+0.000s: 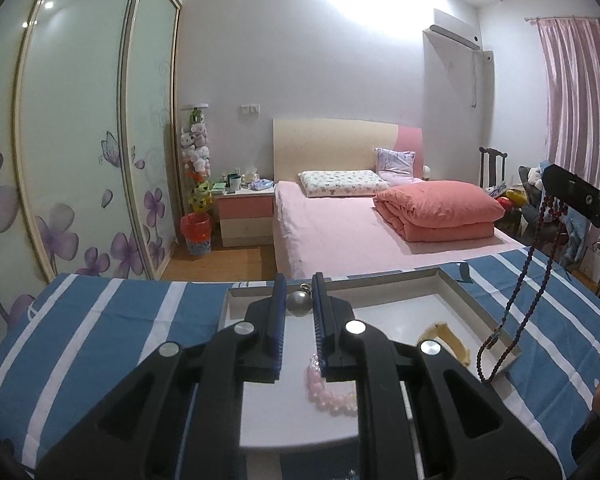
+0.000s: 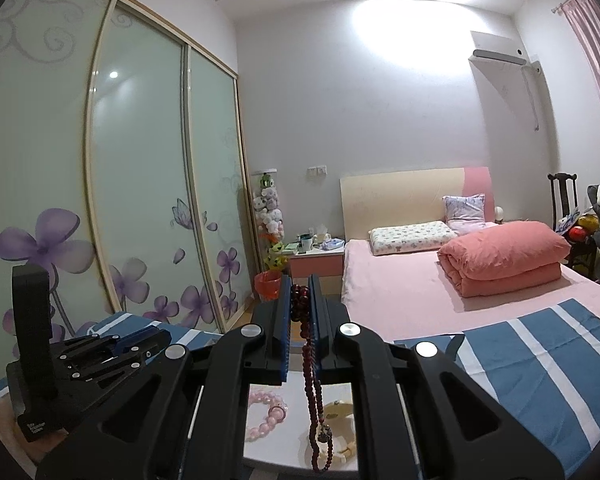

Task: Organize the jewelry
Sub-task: 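Lift the red bead bracelet with the right gripper and drop it into the watch in the tray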

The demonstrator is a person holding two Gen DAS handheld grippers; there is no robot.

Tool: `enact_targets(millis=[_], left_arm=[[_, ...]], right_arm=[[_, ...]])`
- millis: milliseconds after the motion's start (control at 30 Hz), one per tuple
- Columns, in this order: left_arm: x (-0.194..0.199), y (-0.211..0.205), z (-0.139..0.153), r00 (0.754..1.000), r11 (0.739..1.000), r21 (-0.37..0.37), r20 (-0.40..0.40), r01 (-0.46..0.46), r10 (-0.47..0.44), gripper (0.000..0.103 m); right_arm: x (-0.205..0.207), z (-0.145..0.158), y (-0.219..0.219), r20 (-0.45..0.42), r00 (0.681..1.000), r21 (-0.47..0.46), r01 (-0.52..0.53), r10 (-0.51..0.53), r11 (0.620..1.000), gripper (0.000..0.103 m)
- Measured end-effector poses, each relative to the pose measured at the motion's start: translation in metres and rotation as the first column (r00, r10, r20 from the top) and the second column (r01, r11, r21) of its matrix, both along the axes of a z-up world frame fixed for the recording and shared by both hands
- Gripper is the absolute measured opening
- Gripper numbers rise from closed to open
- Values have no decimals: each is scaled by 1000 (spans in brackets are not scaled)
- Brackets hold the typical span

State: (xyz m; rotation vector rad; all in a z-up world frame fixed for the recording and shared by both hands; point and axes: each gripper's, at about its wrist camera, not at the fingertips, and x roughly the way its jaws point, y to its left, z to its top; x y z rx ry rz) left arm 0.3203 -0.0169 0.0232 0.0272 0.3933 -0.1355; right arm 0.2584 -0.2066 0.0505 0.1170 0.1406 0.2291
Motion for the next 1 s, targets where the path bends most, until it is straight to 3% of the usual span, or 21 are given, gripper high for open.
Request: enact_targets(millis=[333,700,733,833,933,1000], left_arm=[[37,3,-25,998,1000,-13,-59,-2,2,14],[47,-9,-49,993,1000,14,-114,16,-14,14],[47,-10,-50,993,1000,16,-116,16,-14,14],[48,-10,-52,993,1000,18,-119,13,-11,14],[50,-10,-52,993,1000,17,-120,13,-11,16],[51,-9,-53,992,1000,17,-123,14,-11,24]], right_arm=[[28,-23,4,-72,997,8,-13,13,1000,9],[43,-43,5,-189,982,12,-15,17,1000,11],[43,-41,5,-190,982,13,-16,18,1000,13],[40,-39,3,-179,984,16,-10,13,1000,42],[36,-37,4,-170,985,12,-12,14,1000,43],[35,-37,6,-168,986,11,-19,20,1000,43]])
